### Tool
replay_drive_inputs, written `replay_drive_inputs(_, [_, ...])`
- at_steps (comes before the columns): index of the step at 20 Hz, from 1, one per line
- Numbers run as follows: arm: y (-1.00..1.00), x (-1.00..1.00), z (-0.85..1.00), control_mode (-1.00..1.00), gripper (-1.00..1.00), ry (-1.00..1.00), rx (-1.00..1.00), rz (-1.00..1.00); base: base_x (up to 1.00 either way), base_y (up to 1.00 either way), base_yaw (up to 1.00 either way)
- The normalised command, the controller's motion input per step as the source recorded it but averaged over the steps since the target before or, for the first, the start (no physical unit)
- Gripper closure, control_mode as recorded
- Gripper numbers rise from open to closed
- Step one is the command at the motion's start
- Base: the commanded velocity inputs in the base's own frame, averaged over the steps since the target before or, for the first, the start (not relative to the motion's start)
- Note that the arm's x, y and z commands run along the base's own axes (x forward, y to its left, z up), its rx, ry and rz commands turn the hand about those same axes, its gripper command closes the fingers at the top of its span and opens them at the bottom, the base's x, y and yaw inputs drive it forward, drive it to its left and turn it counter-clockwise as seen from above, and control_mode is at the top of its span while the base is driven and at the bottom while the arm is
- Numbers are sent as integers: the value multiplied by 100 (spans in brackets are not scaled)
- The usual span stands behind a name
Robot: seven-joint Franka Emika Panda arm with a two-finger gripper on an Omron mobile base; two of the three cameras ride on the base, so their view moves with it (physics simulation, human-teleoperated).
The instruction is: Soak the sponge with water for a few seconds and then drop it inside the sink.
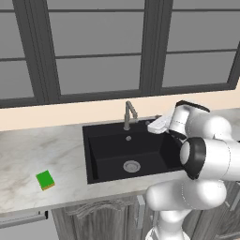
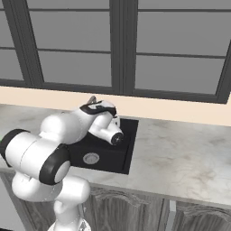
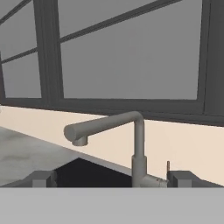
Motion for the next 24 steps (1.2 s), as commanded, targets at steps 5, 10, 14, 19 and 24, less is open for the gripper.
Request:
replay_drive_inputs(5, [0,21,0,-100,-100,0,0,0,0,0,0])
replay_drive_inputs(10, [0,23,0,-100,-100,0,0,1,0,0,0])
replay_drive_inputs(14, [0,22,-9,-100,-100,0,0,1,0,0,0])
replay_drive_inputs(19, [0,23,-15,-100,-100,0,0,1,0,0,0])
replay_drive_inputs(24, [2,15,-14,-100,-100,0,0,1,0,0,0])
